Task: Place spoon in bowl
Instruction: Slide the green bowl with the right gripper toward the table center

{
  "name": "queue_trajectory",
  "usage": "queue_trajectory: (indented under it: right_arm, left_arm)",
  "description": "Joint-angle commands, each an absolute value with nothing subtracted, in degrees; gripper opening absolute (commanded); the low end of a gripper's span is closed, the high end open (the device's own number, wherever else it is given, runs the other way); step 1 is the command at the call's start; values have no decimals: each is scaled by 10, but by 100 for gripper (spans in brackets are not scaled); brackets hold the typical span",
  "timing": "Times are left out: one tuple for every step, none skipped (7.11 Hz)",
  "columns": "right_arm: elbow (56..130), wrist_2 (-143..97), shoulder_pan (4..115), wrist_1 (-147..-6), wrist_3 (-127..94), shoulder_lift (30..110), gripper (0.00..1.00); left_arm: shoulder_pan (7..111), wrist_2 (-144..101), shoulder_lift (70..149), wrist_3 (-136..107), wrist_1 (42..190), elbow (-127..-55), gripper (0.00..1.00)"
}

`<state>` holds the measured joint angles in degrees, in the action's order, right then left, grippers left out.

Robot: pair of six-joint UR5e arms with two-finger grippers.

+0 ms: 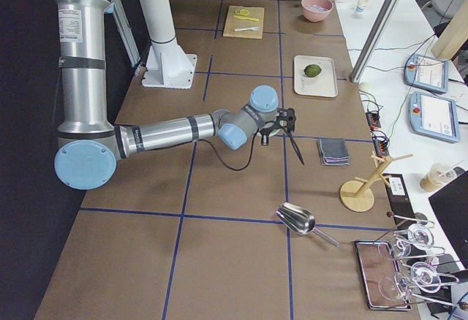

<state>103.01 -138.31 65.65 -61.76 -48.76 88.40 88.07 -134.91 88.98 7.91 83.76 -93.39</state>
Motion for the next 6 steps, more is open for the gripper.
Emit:
queue_trajectory:
  right_arm:
    - [1096, -1350, 583, -754, -555, 794, 0]
    - [1096, -1303, 520, -754, -630, 758, 1]
    - [1091, -1232, 443, -757, -711, 705, 1]
    - [1076, -1171, 378, -757, -768, 667, 1]
    - [1032, -1121, 341, -756, -806, 617, 1]
    - [1000, -1101, 319, -753, -816, 594, 1]
  left_arm:
    - [881, -1349, 889, 79, 838, -934, 100]
    - [881, -1349, 889, 79, 838, -934, 100]
    - [881, -1349, 889, 79, 838, -934, 100]
    - [881, -1349, 889, 79, 837, -934, 100]
    - [881, -1349, 889, 79, 837, -932, 100]
    - [881, -1349, 889, 80, 837, -931, 100]
